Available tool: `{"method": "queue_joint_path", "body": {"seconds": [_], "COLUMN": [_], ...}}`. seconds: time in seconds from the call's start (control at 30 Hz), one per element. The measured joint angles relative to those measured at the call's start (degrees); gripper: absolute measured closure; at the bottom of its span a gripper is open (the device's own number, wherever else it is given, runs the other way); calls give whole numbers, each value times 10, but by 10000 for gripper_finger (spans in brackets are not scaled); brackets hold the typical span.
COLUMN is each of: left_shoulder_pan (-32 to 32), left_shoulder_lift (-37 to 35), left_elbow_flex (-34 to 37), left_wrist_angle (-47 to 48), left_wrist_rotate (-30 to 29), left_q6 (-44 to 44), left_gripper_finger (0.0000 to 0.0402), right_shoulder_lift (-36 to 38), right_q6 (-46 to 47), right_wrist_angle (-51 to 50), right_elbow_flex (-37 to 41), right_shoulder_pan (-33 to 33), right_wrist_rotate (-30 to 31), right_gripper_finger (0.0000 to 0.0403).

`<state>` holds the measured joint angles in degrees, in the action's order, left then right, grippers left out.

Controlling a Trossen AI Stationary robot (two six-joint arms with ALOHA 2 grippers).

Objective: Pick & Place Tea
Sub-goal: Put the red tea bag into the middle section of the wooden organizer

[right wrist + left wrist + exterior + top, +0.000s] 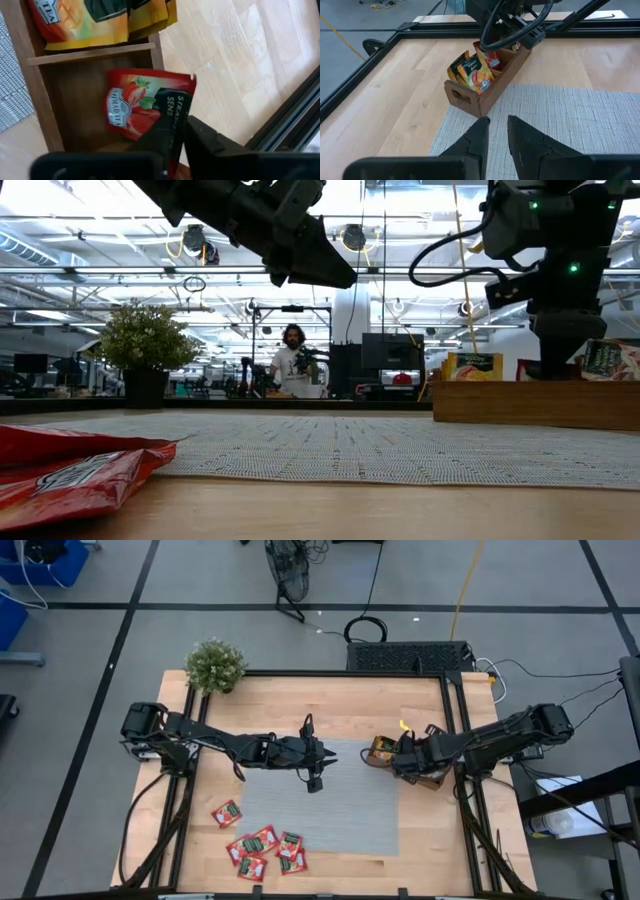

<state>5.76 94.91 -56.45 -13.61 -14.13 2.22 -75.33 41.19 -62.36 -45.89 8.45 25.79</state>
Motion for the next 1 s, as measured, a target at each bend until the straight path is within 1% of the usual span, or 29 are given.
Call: {"method": "queue_joint_path", "body": {"seconds": [0.2, 0.33, 0.47, 0.7, 0.77, 0.9, 1.0], "left_shoulder_pan": [0, 0, 0, 0, 0, 0, 0], "left_shoulder_lift": [0, 0, 0, 0, 0, 0, 0], "left_elbow_flex": [0, 0, 0, 0, 0, 0, 0], "left_wrist_angle": [0, 0, -1, -1, 0, 0, 0], "left_wrist_rotate": [0, 0, 0, 0, 0, 6, 6], "left_q6": [0, 0, 1, 3, 3, 3, 3], "left_gripper_finger": [323, 323, 323, 323, 323, 323, 323], "right_shoulder_lift": [0, 3, 11, 45, 53, 54, 38], "right_q6": [-4, -16, -32, -43, -43, -56, -69], "right_wrist_angle": [1, 4, 4, 38, 48, 76, 91], "right_elbow_flex": [0, -2, -22, -41, -41, -41, -41], "right_shoulder_pan": [-14, -20, -21, -20, -20, -20, -20], "right_wrist_rotate": [15, 21, 33, 38, 18, -76, -125], "right_gripper_finger": [294, 261, 250, 261, 263, 264, 284]}}
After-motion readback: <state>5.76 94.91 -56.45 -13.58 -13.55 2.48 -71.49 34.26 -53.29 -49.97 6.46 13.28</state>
